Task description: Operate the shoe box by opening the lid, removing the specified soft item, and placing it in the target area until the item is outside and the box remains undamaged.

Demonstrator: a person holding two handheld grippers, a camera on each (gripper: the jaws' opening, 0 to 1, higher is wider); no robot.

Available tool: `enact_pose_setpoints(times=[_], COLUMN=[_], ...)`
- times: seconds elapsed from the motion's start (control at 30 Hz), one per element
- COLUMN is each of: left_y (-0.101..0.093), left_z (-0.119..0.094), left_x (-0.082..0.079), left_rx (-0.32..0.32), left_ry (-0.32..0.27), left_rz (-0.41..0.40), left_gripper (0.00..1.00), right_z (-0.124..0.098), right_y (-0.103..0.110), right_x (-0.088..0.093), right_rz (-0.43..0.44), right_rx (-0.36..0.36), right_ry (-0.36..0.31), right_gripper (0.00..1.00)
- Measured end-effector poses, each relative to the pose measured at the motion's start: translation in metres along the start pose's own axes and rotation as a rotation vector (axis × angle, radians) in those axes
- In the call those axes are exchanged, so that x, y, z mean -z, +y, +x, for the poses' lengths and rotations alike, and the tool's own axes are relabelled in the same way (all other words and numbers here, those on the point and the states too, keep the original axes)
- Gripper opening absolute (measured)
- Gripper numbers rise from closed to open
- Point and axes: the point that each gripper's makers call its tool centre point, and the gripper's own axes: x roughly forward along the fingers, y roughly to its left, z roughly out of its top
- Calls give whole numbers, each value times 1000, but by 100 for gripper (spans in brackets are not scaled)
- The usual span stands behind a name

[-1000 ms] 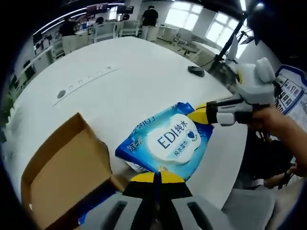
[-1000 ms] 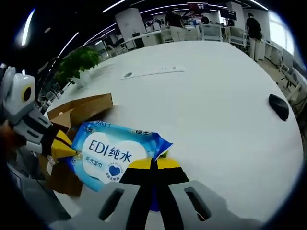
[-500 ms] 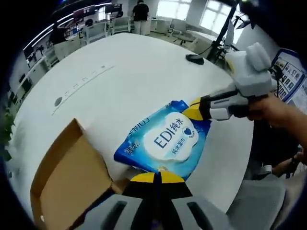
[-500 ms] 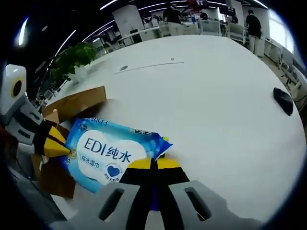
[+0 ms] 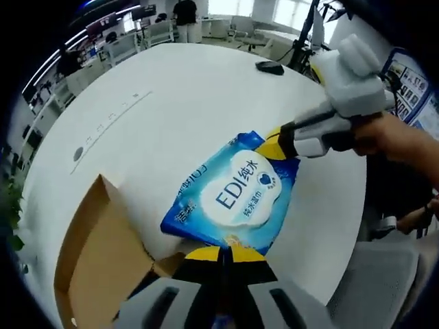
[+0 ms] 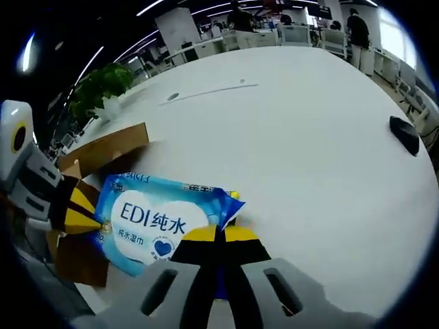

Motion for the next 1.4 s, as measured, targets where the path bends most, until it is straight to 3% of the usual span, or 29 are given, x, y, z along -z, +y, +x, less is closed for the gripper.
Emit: enact_pose_setpoints(times=[0.33, 0.37, 0.43, 0.63, 0.9, 1.4], left_y=[-3, -4, -7, -8, 0, 12], left_z=[-16, -19, -25, -45, -57, -82], left_x=[-2, -6, -10, -18, -8, 21], left_rx=[22, 34, 56, 68, 46, 19], left_ry=[-42, -76, -99, -180, -210, -239], left_rz=[7, 5, -37, -54, -58, -32], left_gripper=[11, 11, 11, 16, 21, 26], right_z=[-3, -3, -4, -6, -9, -23], right_y=[-1, 0, -1, 1, 3, 9], right_x=[-1, -1, -1, -2, -4, -6], right_rz=[16, 23, 26, 11, -41, -225], right_rx=[11, 8, 12, 13, 9, 36], right_ry=[-4, -6, -3, -10, 1, 15], right_gripper=[0, 0, 0, 0, 1, 17])
